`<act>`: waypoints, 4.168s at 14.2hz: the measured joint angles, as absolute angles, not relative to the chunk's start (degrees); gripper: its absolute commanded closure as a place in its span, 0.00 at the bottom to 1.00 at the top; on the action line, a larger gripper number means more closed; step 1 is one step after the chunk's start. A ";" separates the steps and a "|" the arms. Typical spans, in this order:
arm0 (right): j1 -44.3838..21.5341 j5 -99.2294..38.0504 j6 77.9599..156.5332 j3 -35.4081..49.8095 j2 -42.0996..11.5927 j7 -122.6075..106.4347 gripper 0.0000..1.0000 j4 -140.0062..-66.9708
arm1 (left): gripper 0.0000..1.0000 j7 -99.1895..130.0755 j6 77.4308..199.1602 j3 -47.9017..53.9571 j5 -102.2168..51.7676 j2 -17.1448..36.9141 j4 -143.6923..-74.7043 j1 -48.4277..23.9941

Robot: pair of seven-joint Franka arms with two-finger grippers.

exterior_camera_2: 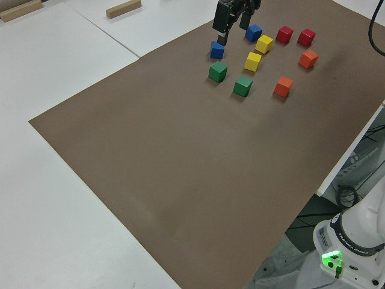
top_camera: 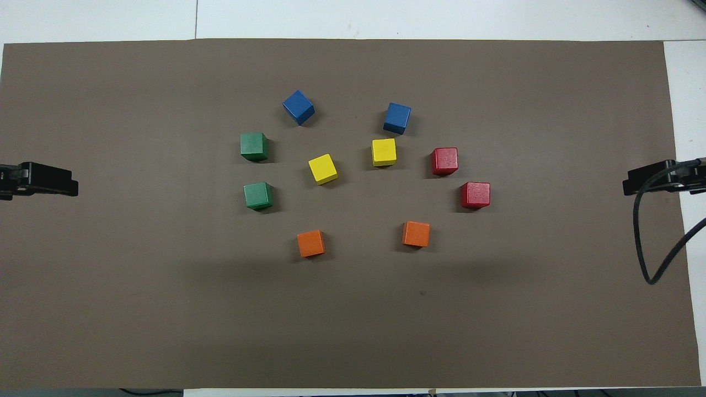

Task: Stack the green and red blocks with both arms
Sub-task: 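Reach the left gripper to a green block while the right gripper reaches a red block, then grasp the nearer green block with the left gripper while the right gripper grasps red, then carry the green block outward with the left gripper while the right gripper carries red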

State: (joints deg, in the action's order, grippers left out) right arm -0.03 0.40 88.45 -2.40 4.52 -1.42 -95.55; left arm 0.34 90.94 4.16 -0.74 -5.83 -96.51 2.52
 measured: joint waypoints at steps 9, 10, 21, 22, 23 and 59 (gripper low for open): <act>-2.91 0.28 92.46 -1.41 5.28 5.89 0.00 -99.69 | 0.00 0.31 90.94 4.14 -0.74 -5.83 -96.51 2.53; -4.56 0.28 95.80 -1.11 5.59 8.30 0.00 -102.23 | 0.00 0.31 90.94 4.19 -0.74 -5.83 -96.51 2.52; -11.78 0.29 124.82 -0.64 -2.67 16.43 0.00 -118.72 | 0.00 8.13 105.52 5.35 -1.07 -2.60 -105.90 -8.80; -12.30 0.29 126.53 -0.63 -3.82 16.99 0.00 -118.94 | 0.00 9.11 107.75 5.38 -1.10 -0.86 -106.78 -9.92; -12.85 0.29 127.92 -0.62 -4.83 17.85 0.00 -118.96 | 0.00 9.99 109.83 5.42 -1.12 1.15 -107.21 -10.90; 4.09 0.30 131.85 -1.60 -15.64 -2.73 1.00 -111.28 | 1.00 21.73 134.29 5.27 -2.29 15.02 -118.13 -18.51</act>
